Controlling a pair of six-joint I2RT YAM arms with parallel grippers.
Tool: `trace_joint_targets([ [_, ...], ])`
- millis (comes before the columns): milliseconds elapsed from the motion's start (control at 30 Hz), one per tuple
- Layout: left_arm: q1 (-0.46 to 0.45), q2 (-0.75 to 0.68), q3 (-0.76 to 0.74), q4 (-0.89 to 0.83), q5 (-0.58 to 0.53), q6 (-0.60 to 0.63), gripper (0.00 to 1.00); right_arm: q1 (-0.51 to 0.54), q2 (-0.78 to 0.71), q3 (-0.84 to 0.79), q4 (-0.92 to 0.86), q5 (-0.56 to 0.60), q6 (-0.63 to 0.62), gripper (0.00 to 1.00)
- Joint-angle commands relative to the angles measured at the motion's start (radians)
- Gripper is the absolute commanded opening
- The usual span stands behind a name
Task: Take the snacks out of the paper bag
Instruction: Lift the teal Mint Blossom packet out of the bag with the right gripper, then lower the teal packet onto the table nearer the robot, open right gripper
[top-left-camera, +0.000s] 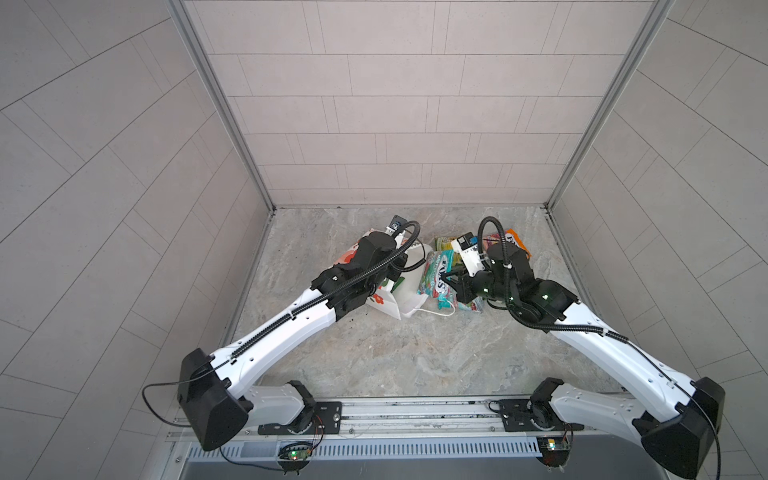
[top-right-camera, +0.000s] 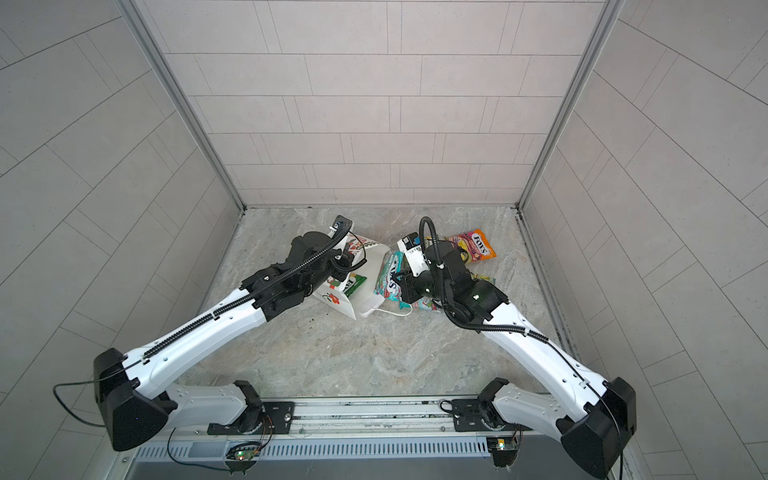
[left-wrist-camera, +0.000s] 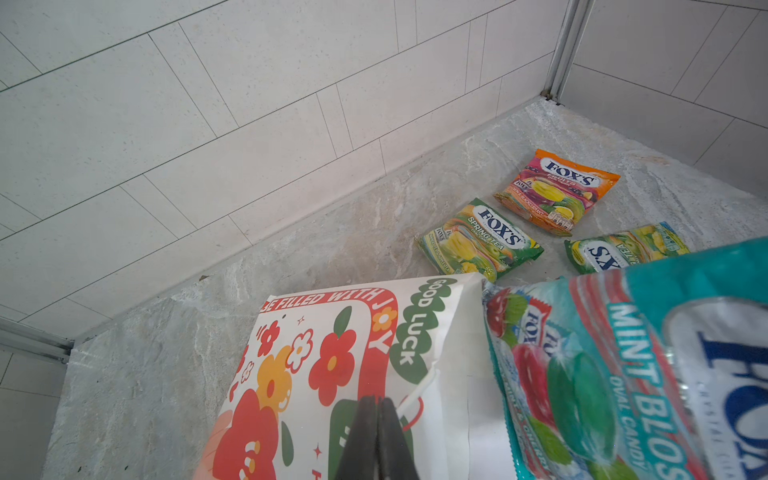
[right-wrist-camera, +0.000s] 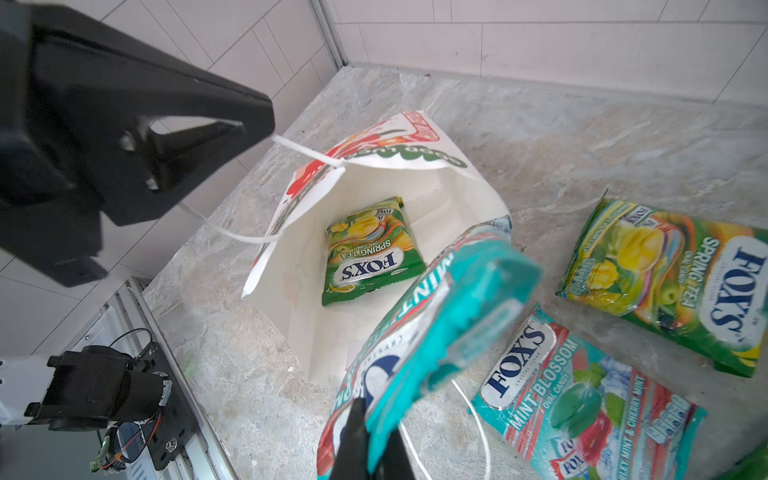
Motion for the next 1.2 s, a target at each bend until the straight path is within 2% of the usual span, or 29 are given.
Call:
trace_joint_targets([
  [0, -0.005, -0.001, 0.018, -0.009, -0.018, 0.001, 0.00, -0.007, -0.056, 0.037, -0.030, 0.067, -0.055, 0.00],
  [233, -0.005, -0.003, 0.018, -0.009, -0.014, 0.001, 0.00, -0.021, -0.128, 0.062, -0.141, 0.205, -0.080, 0.00],
  [567, -0.005, -0.011, 0.014, -0.003, -0.002, -0.005, 0.00, -0.070, -0.173, 0.045, -0.360, 0.238, -0.111, 0.00],
  [867, -0.005, -0.022, 0.008, 0.007, -0.002, -0.005, 0.00, -0.074, -0.206, -0.090, -0.372, 0.050, -0.038, 0.00],
  [1167, -0.005, -0.021, 0.006, 0.012, 0.003, -0.008, 0.00, -0.070, -0.211, -0.265, -0.161, -0.192, 0.121, 0.00],
])
